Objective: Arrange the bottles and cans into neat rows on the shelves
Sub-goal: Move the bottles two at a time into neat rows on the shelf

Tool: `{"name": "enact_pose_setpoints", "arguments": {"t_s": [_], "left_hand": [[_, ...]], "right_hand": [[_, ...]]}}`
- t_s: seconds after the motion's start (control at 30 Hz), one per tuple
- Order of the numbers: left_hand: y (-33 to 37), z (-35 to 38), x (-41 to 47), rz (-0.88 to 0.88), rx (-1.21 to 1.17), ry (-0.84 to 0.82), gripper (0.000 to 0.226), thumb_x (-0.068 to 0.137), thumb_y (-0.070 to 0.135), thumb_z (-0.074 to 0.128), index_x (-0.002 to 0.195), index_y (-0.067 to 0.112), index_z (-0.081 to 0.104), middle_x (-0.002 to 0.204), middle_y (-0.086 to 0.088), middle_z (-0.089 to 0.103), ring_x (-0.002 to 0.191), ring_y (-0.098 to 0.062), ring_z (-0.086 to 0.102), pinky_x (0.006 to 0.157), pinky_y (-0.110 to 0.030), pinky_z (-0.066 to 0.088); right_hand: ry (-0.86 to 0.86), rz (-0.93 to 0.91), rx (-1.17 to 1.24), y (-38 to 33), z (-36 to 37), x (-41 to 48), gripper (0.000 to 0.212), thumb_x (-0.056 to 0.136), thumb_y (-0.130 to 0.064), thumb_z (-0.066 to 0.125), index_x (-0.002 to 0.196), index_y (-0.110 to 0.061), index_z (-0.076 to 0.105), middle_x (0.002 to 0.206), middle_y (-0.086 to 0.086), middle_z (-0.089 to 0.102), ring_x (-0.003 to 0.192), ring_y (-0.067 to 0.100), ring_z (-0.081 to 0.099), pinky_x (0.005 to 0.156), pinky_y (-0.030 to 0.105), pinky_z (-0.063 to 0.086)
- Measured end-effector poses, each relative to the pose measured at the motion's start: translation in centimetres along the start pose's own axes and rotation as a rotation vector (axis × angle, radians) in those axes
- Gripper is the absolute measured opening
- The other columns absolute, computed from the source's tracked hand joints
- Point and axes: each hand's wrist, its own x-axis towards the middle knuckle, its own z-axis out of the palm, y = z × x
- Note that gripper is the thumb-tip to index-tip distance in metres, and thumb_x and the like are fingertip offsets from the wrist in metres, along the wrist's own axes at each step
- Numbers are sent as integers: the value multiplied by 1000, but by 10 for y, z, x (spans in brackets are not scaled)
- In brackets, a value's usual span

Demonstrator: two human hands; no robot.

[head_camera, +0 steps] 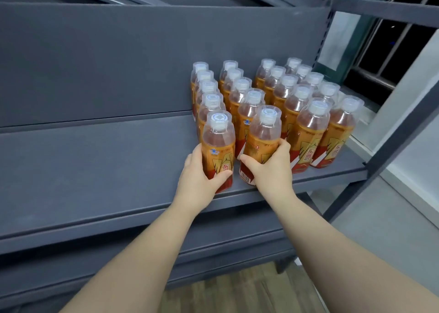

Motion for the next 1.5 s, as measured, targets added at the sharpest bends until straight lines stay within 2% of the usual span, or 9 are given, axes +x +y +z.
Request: {"name": "enact_pose_setpoints", "arguments": {"t_s": [0.1,0.2,0.3,0.57,0.73,0.93,1.03,1.37,1.5], "left_hand": [[5,6,-7,-42,-8,52,78,83,37,78,146,28,33,141,7,51,126,-13,51,104,-35,47],[10,14,-13,-82,-2,97,74,87,35,75,146,24,32,141,5,52,127,-15,52,103,-34,46],[12,19,-15,-106,23,124,68,90,34,71,145,24,34,141,3,51,128,-16,51,103,-35,45],[13,19,-13,-120,61,125,60,95,32,65,146,26,34,141,4,52,127,-16,52,104,-35,45],[15,18,-11,-136,58,108,62,96,31,63,149,26,30,143,5,51,130,-18,52,106,-37,45],[13,21,-8,-156,-2,129,66,97,28,63,151,24,26,144,3,50,129,-18,51,105,-33,43],[12,22,-6,-150,3,128,63,97,27,62,150,24,27,143,3,50,129,-17,51,102,-29,42],[9,23,-6,-124,-1,108,60,98,28,61,149,26,29,143,5,50,129,-14,50,101,-27,41],[9,26,-4,-126,3,110,61,98,28,60,149,26,28,143,5,50,129,-15,51,105,-32,43]], "right_hand": [[-71,-14,15,7,-4,-1,93,75,-40,86,146,-24,27,138,-6,49,125,15,52,104,36,49],[-137,-34,-31,15,-10,-4,87,81,-32,81,149,-23,27,138,-4,50,124,16,51,97,28,45],[-168,-26,-57,18,-14,-2,82,84,-31,78,147,-22,27,134,-2,53,120,18,56,95,32,48],[-160,-18,-142,14,-10,4,85,81,-41,80,144,-21,26,135,0,52,118,22,57,91,38,52],[-139,-5,-161,13,-4,7,88,80,-42,81,145,-20,26,138,2,47,124,23,52,94,38,51],[-142,-33,-227,15,0,12,84,79,-46,80,141,-19,31,132,3,48,120,23,53,92,38,52],[-161,-28,-226,15,0,13,82,81,-45,79,141,-19,28,131,3,50,118,24,54,92,38,52],[-208,-22,-256,11,-5,11,81,85,-44,76,142,-19,24,130,3,52,116,25,57,91,36,53],[-204,-28,-261,11,-5,11,81,85,-43,76,142,-18,25,129,3,53,117,25,57,91,35,53]]}}
